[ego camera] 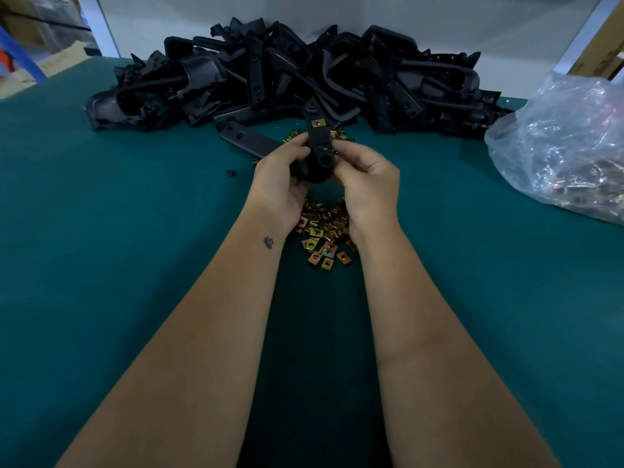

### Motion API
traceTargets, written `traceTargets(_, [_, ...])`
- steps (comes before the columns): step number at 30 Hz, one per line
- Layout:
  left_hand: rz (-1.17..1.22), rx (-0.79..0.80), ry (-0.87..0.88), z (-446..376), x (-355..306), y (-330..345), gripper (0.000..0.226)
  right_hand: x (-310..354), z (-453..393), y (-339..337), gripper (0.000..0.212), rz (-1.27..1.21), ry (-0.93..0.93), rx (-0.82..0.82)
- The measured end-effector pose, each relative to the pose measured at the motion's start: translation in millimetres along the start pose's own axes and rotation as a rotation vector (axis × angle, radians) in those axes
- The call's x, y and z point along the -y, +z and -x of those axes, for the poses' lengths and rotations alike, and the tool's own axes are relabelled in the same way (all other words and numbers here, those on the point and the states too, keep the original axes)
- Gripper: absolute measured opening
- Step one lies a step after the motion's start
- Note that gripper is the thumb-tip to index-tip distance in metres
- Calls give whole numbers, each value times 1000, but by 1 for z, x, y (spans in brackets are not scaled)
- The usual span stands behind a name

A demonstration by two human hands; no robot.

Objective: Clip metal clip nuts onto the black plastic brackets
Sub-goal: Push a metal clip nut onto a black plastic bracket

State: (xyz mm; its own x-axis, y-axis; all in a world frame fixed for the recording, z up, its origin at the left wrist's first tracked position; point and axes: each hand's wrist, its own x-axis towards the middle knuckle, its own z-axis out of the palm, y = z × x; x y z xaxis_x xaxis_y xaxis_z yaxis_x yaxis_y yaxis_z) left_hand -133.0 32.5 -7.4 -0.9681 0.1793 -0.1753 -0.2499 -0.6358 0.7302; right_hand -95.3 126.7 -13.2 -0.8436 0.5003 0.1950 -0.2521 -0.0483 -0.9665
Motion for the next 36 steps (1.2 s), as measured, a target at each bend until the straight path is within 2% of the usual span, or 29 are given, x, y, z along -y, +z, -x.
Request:
traceTargets(7, [-52,107,22,4,-3,-1,50,3,0,2,23,-162,61,28])
traceTargets(13, [133,132,10,-6,-5,-11,43,1,1,-1,24,-192,33,96])
traceTargets(21, [124,53,61,-14,-6,-10,44,3,-1,0,24,-183,67,134])
traceTargets(29, [41,30,35,-16,-4,-9,37,8,2,1,20,-112,88,151])
traceTargets(36, [-130,27,89,-10,-1,-4,35,9,1,-3,17,-86,79,70])
